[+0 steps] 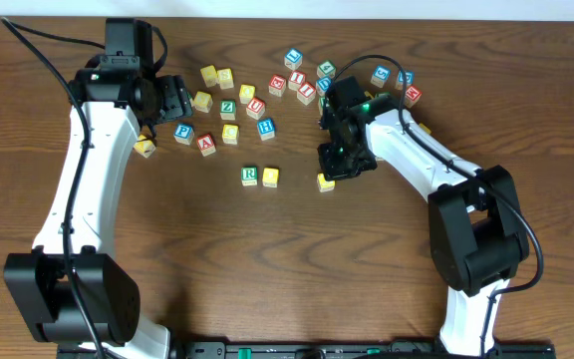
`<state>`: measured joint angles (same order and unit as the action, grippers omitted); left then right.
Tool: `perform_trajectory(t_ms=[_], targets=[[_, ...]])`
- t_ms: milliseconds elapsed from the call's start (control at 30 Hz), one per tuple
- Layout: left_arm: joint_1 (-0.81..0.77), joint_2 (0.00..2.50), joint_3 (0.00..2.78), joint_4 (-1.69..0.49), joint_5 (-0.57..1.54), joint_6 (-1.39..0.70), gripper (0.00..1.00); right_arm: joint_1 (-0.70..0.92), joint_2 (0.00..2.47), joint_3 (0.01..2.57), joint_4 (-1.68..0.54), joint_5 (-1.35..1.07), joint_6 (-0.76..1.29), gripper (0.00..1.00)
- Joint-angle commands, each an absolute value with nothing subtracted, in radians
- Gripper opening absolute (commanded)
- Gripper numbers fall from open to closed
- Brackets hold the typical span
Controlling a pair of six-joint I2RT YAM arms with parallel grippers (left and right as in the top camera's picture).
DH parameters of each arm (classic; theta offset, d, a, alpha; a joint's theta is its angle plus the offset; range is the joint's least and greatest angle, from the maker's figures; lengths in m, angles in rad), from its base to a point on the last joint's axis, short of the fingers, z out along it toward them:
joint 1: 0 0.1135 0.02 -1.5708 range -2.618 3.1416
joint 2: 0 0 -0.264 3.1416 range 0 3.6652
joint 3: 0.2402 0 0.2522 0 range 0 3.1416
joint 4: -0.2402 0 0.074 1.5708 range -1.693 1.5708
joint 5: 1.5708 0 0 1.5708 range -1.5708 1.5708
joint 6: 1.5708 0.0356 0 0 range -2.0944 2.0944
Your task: Spell out ROBOT
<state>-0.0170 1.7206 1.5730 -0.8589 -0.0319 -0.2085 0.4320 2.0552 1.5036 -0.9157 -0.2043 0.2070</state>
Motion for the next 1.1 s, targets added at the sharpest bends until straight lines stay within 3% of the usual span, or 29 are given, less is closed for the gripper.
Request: perform_trajectory(t_ms=[0, 267, 533, 833, 1067], targets=[[-0.019, 1.73, 1.572, -0.858, -0.034, -0.204, 0.82, 0.429, 2.069, 1.542, -0.922, -0.269, 0.197, 0.01], [-0.019, 1.73, 1.572, -0.859, -0.034, -0.204, 0.82, 0.408, 1.976, 1.588, -0.987, -0.163, 0.194, 0.01], [-0.019, 1.73, 1.572, -0.857, -0.034, -0.204, 0.82, 0.403, 1.981, 1.399, -0.843, -0.308, 0.019, 0.01], [-0.019, 1.73, 1.572, -0.857, -0.033, -0.204, 0.82, 0.398, 1.981, 1.376, -0.782, -0.32, 0.018, 0.01], [-0.019, 1.73, 1.572, -0.858, -0.034, -0.204, 0.82, 0.385, 1.982, 1.316, -0.773, -0.163, 0.075, 0.01]])
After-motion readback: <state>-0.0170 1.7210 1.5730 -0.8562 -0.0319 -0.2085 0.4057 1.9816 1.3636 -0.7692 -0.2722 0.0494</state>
